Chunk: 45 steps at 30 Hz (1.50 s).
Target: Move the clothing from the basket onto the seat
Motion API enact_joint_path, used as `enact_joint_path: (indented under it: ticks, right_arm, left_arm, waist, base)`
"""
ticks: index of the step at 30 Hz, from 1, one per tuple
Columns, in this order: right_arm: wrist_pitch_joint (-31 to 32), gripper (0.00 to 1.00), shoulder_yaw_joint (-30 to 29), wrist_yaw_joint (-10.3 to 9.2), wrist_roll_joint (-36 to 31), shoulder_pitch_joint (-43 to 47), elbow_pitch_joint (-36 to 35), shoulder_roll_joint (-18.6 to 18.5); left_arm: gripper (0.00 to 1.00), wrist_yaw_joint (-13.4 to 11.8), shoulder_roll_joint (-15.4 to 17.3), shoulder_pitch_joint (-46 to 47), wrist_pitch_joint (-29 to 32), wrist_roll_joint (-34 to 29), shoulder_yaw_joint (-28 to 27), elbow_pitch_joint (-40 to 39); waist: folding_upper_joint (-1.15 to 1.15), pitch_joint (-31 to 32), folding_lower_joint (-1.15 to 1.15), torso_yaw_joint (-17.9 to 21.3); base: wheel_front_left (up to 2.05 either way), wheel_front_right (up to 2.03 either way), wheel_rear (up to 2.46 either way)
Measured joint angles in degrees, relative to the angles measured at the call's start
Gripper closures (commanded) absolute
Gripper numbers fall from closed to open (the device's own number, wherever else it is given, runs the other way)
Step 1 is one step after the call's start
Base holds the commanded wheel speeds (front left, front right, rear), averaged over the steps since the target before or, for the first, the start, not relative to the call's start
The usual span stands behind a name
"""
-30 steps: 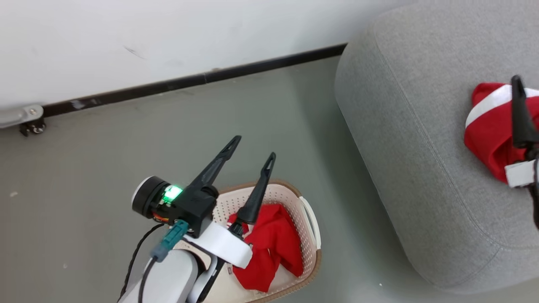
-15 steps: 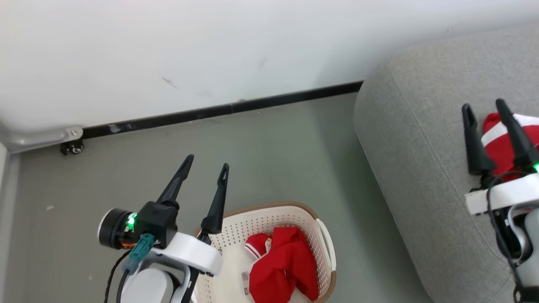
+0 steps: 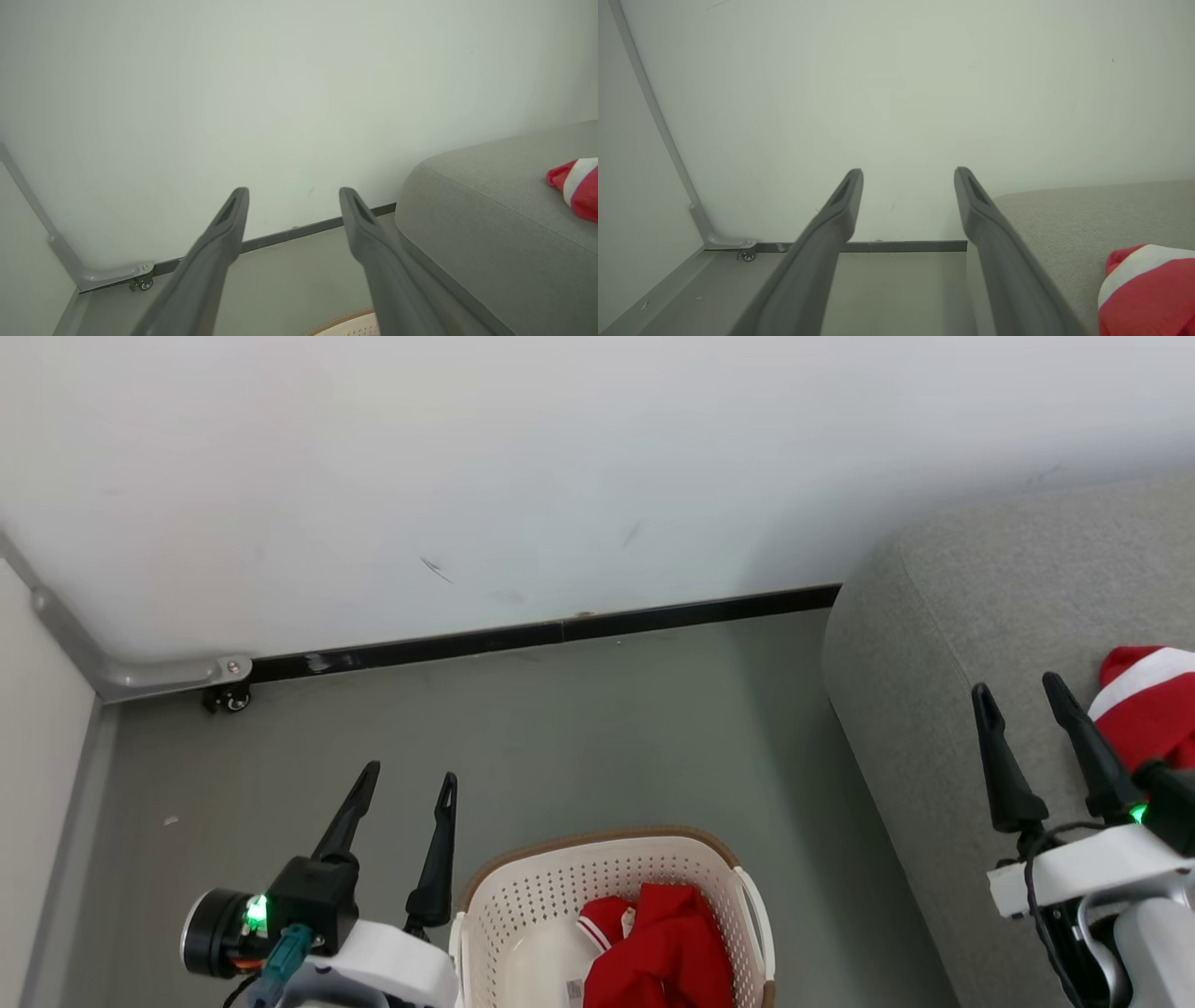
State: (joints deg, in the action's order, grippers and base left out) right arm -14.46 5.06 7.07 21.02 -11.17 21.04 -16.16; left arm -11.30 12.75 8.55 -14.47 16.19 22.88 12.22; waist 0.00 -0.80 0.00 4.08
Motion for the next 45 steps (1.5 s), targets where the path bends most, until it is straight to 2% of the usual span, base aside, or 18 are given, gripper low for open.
enact_joint_path:
  ticks: [17, 29, 45]
  right_arm:
    - [0.4, 0.0, -5.2, 0.0, -4.4, 8.9, -4.5, 5.7]
    - [2.1, 0.0, -6.4, 0.0, -7.6, 12.9, -8.4, 10.0]
    - [4.6, 0.0, -8.2, 0.0, -9.7, 16.9, -12.1, 12.3]
  left_arm:
    - [0.0, -0.8, -0.3, -5.6, 0.0, 0.7, -1.2, -0.8]
    - [0.0, -1.3, -0.1, -6.7, 0.0, 0.7, -2.3, -1.4]
    - [0.0, -1.9, 0.1, -7.4, 0.0, 0.1, -3.2, -1.3]
  waist:
    - [0.0, 3.2, 0.0, -2.8]
    - [0.0, 3.9, 0.0, -2.8]
    - [0.0, 3.5, 0.0, -2.1]
  base:
    - [0.0, 0.0, 0.0]
    - [0.0, 0.0, 0.0]
    - [0.0, 0.0, 0.0]
